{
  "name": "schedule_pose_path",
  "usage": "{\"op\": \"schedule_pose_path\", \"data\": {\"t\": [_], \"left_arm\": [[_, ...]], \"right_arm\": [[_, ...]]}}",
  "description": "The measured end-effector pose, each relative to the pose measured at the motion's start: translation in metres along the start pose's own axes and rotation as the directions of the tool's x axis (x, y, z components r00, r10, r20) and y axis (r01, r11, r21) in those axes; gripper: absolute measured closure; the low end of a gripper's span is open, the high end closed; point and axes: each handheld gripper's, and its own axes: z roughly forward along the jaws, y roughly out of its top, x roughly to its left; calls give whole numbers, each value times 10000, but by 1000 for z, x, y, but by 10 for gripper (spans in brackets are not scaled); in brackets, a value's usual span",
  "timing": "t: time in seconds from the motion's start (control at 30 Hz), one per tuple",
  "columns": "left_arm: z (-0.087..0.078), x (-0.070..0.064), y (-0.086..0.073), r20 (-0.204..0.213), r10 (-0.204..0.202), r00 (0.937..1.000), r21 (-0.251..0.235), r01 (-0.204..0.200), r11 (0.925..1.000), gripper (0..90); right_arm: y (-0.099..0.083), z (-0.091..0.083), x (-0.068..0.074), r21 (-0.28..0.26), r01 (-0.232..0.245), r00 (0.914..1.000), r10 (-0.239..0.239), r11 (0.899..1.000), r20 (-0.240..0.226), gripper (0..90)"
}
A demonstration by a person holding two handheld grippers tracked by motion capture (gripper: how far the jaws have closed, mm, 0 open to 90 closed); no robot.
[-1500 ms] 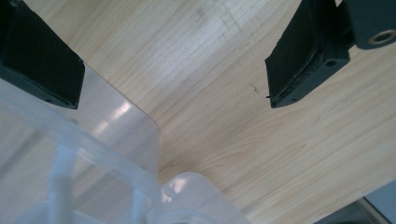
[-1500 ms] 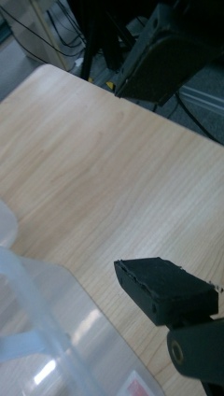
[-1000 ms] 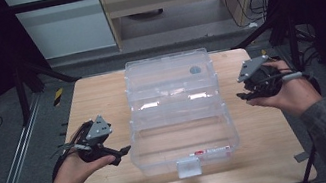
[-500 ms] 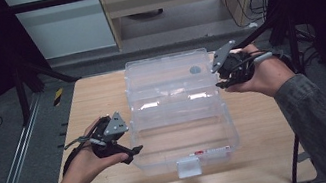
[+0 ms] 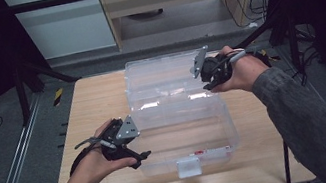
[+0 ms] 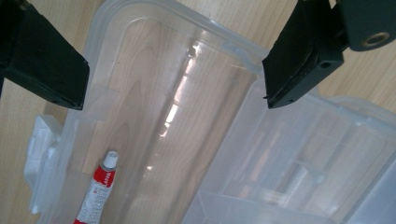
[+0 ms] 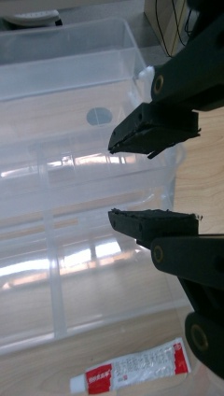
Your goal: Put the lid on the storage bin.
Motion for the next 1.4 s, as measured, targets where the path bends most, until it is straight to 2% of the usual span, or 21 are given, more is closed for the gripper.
{"op": "schedule_pose_path", "data": {"t": [0.17, 0.23, 0.27, 0.3, 0.33, 0.53, 0.6, 0.7, 0.83, 0.9, 0.93, 0.97, 1.03, 1.17, 1.23, 1.4], "left_arm": [[4, -2, 3, 147, 228, 9996, -31, -228, 9997, 63], [4, -4, 3, 66, 355, 9993, 58, -355, 9994, 62], [5, -5, 3, 154, 353, 9993, 56, -354, 9994, 61], [5, -5, 3, 30, 411, 9992, 151, -411, 9990, 60], [6, -5, 2, 163, 429, 9989, 126, -431, 9990, 59], [6, -6, 3, 202, 493, 9986, 93, -495, 9987, 59], [7, -7, 2, 292, 602, 9978, 209, -608, 9979, 59], [9, -10, 1, 465, 645, 9968, 426, -665, 9969, 61], [12, -18, -1, 899, 994, 9910, 414, -1034, 9938, 94], [15, -22, -3, 1155, 1168, 9864, 575, -1240, 9906, 125], [15, -22, -3, 1155, 1168, 9864, 575, -1240, 9906, 143], [19, -26, -4, 1365, 1231, 9830, 754, -1342, 9881, 158], [23, -29, -7, 1520, 1275, 9801, 779, -1405, 9870, 204], [32, -33, -12, 1752, 1163, 9776, 859, -1329, 9874, 291], [33, -33, -13, 1780, 1265, 9759, 977, -1455, 9845, 332], [41, -35, -15, 2056, 1134, 9720, 1181, -1397, 9831, 499]], "right_arm": [[6, 18, -6, 436, 408, 9984, -391, 9982, -398, 590], [7, 21, -9, 589, 583, 9972, -553, 9966, -511, 631], [8, 22, -10, 612, 678, 9963, -644, 9958, -566, 647], [8, 22, -11, 661, 723, 9957, -682, 9952, -630, 660], [9, 23, -11, 621, 748, 9952, -706, 9953, -671, 670], [10, 26, -12, 746, 1071, 9902, -996, 9914, -979, 766], [11, 26, -12, 818, 1190, 9885, -1104, 9895, -1034, 805], [11, 25, -11, 712, 1208, 9872, -1124, 9901, -1128, 816], [9, 24, -11, 749, 1237, 9874, -1152, 9895, -1090, 820], [8, 24, -12, 720, 1181, 9882, -1100, 9904, -1069, 819], [8, 24, -12, 720, 1181, 9882, -1100, 9904, -1069, 819], [7, 24, -12, 686, 1122, 9886, -1044, 9913, -1087, 819], [7, 24, -11, 704, 1123, 9889, -1045, 9912, -1058, 818], [8, 24, -11, 715, 1116, 9891, -1039, 9912, -1042, 816], [7, 25, -11, 681, 1082, 9892, -1006, 9918, -1065, 814], [7, 25, -12, 675, 1036, 9898, -963, 9923, -1048, 810]]}}
